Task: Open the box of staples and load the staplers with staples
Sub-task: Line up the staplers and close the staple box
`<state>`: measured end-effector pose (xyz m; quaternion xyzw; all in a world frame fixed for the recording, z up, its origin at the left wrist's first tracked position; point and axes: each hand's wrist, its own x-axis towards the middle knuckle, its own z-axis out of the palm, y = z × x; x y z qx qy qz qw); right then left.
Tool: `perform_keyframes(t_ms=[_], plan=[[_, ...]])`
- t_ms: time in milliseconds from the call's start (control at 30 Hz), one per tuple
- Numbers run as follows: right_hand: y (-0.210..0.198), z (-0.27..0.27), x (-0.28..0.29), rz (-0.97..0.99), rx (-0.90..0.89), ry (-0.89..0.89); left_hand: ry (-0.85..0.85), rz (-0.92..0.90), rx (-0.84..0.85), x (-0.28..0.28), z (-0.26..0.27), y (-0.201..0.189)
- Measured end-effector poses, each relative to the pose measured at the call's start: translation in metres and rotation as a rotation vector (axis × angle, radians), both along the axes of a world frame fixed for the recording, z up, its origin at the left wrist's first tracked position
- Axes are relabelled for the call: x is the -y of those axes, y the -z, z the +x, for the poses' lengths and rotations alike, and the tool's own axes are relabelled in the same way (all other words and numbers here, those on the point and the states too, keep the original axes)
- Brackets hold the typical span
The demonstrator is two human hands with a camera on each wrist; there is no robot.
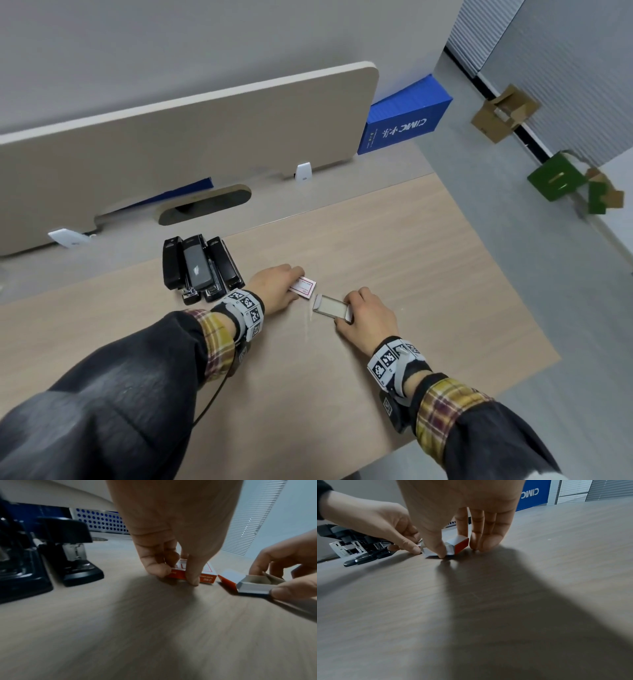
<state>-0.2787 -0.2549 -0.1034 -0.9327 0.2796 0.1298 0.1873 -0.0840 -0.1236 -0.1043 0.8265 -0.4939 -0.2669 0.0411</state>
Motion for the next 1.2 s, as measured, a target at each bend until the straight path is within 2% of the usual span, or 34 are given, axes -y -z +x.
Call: perform_keyframes(t_ms=[167, 400, 833, 967, 1100, 1200], plan=[[0.003, 0.003, -0.003, 0.021, 0.056, 0.058, -0.011, -0.051, -0.063, -0.014, -0.003, 0.006], [0.005, 0.008, -0.011, 0.019, 0.097, 0.034, -0.06, -0.052, -0.103, -0.015, -0.007, 0.007], [0.004, 0.005, -0.011, 0.205, 0.254, -0.013, -0.059, -0.06, -0.115, -0.018, -0.01, 0.002], [0.003, 0.011, -0.013, 0.367, 0.353, 0.113, -0.05, -0.129, -0.141, -0.021, -0.014, 0.001], [-0.001, 0.022, -0.016, 0.763, 0.419, 0.468, -0.067, -0.146, -0.203, -0.015, -0.016, -0.001], [-0.007, 0.025, -0.014, 0.923, 0.487, 0.595, -0.077, -0.114, -0.266, -0.009, -0.016, -0.003]])
